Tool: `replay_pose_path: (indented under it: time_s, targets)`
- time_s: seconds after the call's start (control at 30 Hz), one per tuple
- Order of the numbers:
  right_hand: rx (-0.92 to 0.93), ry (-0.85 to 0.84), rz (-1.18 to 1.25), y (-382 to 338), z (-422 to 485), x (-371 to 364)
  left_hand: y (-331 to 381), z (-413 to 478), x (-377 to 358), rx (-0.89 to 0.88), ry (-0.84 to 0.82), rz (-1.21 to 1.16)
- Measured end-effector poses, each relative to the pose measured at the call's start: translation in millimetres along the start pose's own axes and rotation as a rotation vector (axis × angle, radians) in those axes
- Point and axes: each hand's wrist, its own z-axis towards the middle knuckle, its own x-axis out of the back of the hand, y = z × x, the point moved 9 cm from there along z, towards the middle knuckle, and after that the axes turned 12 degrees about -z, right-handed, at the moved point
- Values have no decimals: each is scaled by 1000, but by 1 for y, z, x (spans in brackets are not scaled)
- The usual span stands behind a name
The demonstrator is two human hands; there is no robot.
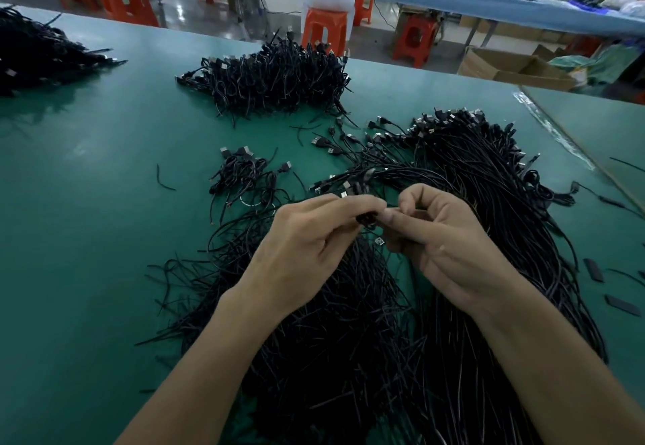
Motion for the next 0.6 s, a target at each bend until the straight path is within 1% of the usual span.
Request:
replay_pose_path:
  time_s: [0.07,0.17,0.23,0.3,0.33,0.4,0.47,0.5,0.53,0.57,0.6]
  targets:
    - [-29,37,-78,9,3,7,-7,4,5,13,20,92]
    - [-126,102,-215,38,6,26,-24,15,34,51,178,237]
    - [-192,150,-431,57,5,43,-42,27,59,103,260,343]
    - [-202,193,-736,68,2,59,-71,36,80,223,270,446]
    - [-190,210,-880,70,1,64,-88,37,87,298,248,495]
    - [-169,229,-1080,73,-1,70,-128,33,94,486,137,601]
    - [-180,217,-1205,80,-2,73,-164,17,93,713,-31,671]
    - [-208,205,-1244,85,-2,75,-176,7,91,799,-104,676]
    - [-238,191,-1269,88,-2,75,-184,1,87,846,-146,672]
    - [-260,176,-1289,91,-1,74,-187,-3,85,861,-149,669]
    - [-271,161,-1307,93,0,72,-188,-4,85,862,-117,660]
